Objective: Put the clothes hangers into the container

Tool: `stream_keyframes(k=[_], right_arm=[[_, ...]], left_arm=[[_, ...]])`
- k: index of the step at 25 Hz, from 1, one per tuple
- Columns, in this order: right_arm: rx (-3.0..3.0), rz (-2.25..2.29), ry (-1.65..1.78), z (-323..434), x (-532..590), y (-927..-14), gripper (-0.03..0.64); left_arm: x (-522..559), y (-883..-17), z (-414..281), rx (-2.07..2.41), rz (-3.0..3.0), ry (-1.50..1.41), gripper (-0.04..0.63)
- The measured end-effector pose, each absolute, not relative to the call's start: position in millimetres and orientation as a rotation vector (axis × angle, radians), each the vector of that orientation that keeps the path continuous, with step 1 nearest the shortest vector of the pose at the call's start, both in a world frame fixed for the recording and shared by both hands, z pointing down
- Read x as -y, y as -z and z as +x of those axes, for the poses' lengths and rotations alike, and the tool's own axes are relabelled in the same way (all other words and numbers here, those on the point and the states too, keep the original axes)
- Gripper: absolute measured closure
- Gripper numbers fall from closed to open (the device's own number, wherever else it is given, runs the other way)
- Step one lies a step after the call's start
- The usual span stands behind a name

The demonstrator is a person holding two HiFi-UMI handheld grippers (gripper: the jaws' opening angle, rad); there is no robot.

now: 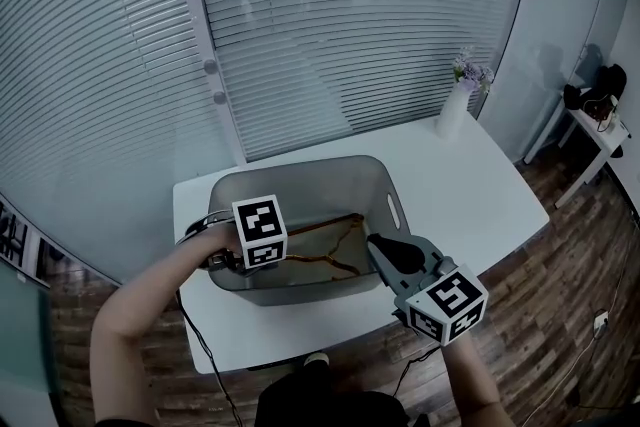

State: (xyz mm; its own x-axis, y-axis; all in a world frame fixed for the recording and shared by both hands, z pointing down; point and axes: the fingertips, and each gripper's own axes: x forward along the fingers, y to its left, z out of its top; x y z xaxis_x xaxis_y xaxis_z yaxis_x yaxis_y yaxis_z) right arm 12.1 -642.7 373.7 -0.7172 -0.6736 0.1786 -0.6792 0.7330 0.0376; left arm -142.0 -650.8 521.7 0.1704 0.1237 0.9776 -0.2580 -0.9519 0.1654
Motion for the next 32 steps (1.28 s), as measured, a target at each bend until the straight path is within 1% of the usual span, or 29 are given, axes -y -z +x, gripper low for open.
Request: stream_keyframes(k=[7,15,16,19,21,24,29,32], right_arm=[[2.765,1.081,-0.052,13.3,641.5,-373.7,0.589],[2.765,1.08,-0.062,16.4,640.1,-375.4,0.589],[2.766,1.078,-0.066,16.2,639.9,-375.7,0.589],[2.767,1.076,-0.066,15.2,639.9,-375.7,0.589],[2.764,1.076,-0.06,14.7,640.2,-375.6,0.589],[2.764,1.074,-0.062,15.0,639.4,-375.8,0.589],[2.768,1.072,-0.066,14.6,637.0,-375.3,0.589],[2.77,1.069,-0.066,13.4,635.5,-374.4,0.589]], left_arm=[[638.5,-546.5,-147.7,0.088,2.095,-2.053,0.574],[646.3,-532.8,-139.9,0.149,2.174,-1.921,0.57],[645.7,-531.2,-138.6,0.147,2.183,-1.902,0.556],[641.7,-526.5,-133.3,0.141,2.213,-1.843,0.385],[643.9,-523.4,-132.7,0.162,2.24,-1.838,0.318],[650.8,-511.3,-129.0,0.219,2.294,-1.768,0.286],[663.5,-475.5,-120.6,0.314,2.404,-1.557,0.275],[666.1,-448.6,-114.3,0.358,2.473,-1.369,0.275]])
